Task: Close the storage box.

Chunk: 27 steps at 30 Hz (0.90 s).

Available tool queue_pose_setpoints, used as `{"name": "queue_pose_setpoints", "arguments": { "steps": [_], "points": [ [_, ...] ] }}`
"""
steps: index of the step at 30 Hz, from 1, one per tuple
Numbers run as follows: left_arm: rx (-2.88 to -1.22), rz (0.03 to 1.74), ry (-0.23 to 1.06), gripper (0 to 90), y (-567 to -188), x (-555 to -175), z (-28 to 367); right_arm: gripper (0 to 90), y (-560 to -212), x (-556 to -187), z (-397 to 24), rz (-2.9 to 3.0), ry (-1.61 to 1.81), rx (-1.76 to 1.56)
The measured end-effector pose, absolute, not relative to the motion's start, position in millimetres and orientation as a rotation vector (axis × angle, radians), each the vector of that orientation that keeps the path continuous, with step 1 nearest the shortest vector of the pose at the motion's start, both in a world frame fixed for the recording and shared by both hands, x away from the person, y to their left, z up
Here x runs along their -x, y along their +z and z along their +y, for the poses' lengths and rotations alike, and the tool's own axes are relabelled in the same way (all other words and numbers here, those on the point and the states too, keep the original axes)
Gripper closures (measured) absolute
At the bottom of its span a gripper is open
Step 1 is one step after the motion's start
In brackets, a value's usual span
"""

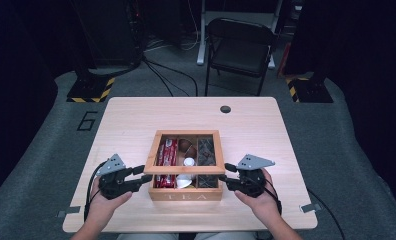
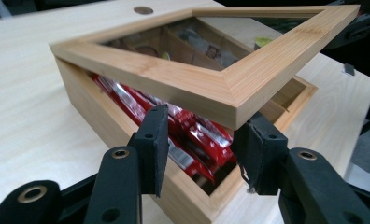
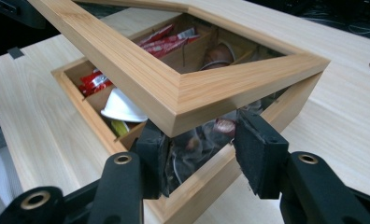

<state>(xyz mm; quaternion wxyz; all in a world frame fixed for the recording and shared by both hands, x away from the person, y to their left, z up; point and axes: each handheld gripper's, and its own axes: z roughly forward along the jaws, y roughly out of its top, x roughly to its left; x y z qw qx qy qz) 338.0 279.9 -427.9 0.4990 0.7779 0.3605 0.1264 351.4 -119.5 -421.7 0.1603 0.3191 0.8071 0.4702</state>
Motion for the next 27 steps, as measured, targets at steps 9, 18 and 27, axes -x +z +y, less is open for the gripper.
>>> {"name": "queue_pose_setpoints", "arguments": {
  "steps": [9,18,27],
  "points": [
    [-1.931,0.877,0.316,55.8,-450.0,-330.3,278.3,56.0,-443.6,-340.7,-116.0,2.34,1.334,-0.911],
    [-1.978,0.886,0.273,55.7,-459.4,-327.1,278.0,55.7,-456.0,-336.8,-115.2,2.393,1.295,-0.902],
    [-2.008,0.904,0.262,55.7,-465.0,-326.5,276.4,55.6,-461.9,-335.7,-114.7,2.417,1.275,-0.911]
  ]
}}
